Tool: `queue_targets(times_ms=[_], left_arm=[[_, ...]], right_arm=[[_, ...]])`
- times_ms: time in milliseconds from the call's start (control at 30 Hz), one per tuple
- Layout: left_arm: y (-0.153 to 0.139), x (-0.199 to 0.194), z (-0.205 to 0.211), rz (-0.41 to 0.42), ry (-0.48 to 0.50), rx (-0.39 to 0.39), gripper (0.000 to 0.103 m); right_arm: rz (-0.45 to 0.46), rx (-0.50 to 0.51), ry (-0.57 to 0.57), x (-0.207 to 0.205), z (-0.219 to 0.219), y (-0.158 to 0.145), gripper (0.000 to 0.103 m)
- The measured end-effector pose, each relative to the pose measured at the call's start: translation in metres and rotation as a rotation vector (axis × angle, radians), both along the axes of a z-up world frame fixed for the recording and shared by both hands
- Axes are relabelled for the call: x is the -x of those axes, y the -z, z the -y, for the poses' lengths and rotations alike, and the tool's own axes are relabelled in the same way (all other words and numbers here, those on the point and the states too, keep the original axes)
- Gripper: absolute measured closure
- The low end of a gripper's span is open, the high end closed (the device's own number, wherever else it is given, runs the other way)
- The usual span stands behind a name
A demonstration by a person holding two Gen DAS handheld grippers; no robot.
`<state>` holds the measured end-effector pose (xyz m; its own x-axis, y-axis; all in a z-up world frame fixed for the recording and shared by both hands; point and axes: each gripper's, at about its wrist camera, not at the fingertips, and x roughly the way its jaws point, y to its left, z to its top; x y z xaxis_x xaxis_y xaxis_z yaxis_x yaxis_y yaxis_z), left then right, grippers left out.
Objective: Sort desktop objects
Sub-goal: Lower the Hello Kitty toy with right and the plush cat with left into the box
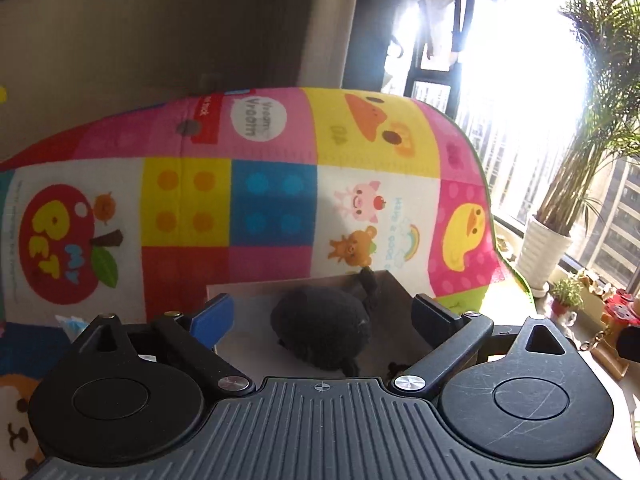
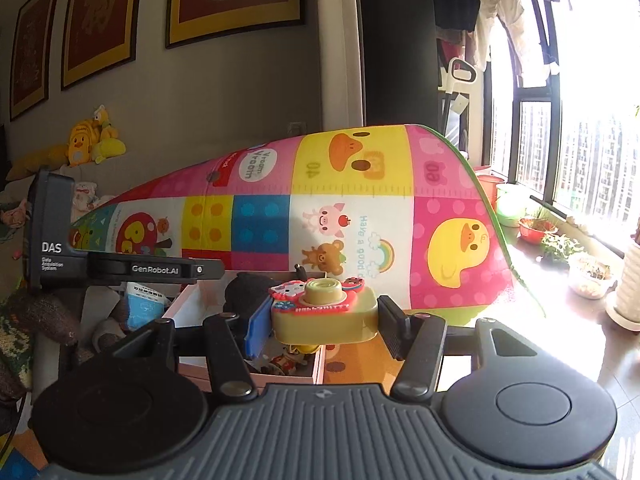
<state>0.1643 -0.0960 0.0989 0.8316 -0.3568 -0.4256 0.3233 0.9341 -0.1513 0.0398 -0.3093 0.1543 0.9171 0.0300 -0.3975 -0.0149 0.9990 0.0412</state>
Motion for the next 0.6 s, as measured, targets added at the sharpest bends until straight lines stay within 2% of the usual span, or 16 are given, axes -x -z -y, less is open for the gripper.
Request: queue_targets(times_ms=[67, 133, 233, 300, 433, 533, 600], left_arm=[[0.000, 0.034, -0.011, 0.053, -0.014, -0.005, 0.002], [0.010, 0.067, -0.021, 0.071, -0.007, 0.003, 0.001], [0.038, 0.106, -0.034, 0.010, 0.036, -0.007, 0.001], [0.057, 0.121, -0.043, -0.041, 0.026, -0.033, 0.001], [0.076, 0.135, -0.069, -0.072, -0.058, -0.051, 0.001], [0.076, 0.138, -0.089, -0.040, -0.166, -0.062, 0.001], [0.075, 0.138, -0.102, -0.031, -0.225, -0.031, 0.000]], right_arm=[[-0.019, -0.007, -0.009, -0.022, -0.008, 0.002, 0.047], [-0.055, -0.025, -0.014, -0.045, -0.015, 0.006, 0.047], [-0.132, -0.066, -0.028, -0.081, -0.025, 0.015, 0.047], [-0.185, -0.085, -0.027, -0.103, -0.032, 0.023, 0.047], [-0.267, -0.094, -0.023, -0.130, -0.044, 0.042, 0.046], [-0.273, -0.093, -0.020, -0.126, -0.053, 0.045, 0.045], [-0.255, -0.057, -0.042, -0.118, -0.066, 0.042, 0.045]])
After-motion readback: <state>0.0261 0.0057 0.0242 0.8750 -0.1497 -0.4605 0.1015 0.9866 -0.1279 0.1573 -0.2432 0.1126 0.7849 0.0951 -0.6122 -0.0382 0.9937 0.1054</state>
